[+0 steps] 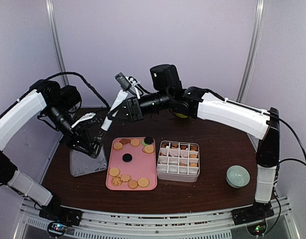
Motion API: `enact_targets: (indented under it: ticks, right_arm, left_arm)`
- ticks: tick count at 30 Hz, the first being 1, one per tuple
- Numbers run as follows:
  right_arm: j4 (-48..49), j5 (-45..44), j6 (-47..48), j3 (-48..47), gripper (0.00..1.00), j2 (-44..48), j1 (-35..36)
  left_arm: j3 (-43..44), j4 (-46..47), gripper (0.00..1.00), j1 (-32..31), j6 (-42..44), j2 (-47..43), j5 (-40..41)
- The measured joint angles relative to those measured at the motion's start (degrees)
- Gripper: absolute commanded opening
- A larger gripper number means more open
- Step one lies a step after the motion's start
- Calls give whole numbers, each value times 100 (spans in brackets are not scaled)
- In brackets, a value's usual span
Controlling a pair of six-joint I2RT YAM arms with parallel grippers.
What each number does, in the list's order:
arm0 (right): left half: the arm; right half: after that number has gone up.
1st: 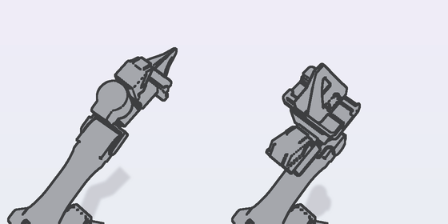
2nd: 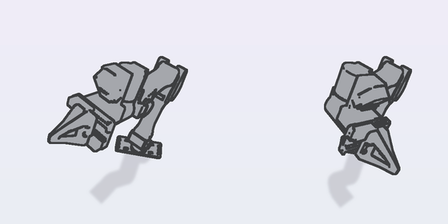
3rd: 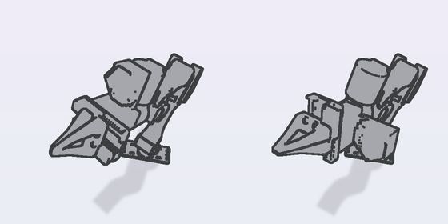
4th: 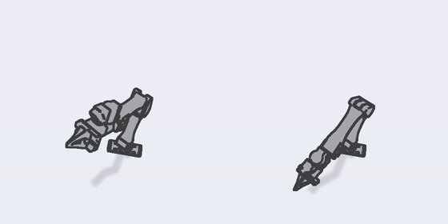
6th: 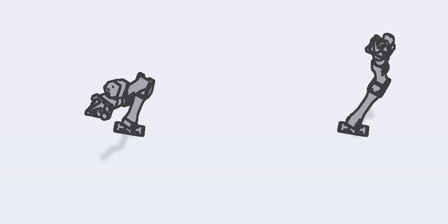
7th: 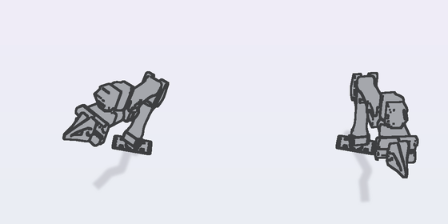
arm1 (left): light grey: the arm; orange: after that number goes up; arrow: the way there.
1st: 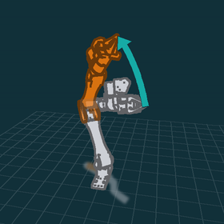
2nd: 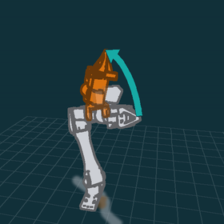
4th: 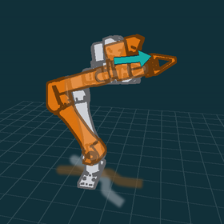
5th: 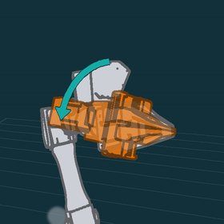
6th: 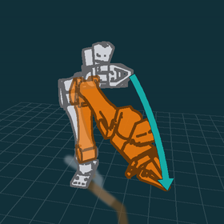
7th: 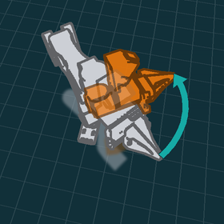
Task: Pack the cookies
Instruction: Pass from the left arm to the right, then place the fake cookies on the plate.
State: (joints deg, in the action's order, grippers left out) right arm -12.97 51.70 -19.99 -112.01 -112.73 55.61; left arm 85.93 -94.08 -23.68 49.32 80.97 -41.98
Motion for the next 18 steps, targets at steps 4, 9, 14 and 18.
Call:
enact_targets:
  ticks: [4,9,14,18]
  right_arm:
    - [57,-450,22,413,26,31,4]
    - [-22,-1193,186,1211,24,343,105]
    - [-114,-2138,498,1700,23,728,313]
    - [-203,-2946,789,1714,23,772,570]
  left_arm:
    - [-9,310,63,-15,-339,-98,374]
    - [-107,820,89,-15,-741,-319,918]
    - [-428,1226,98,129,-1023,-603,1346]
    - [-538,1456,98,588,-1143,-750,1523]
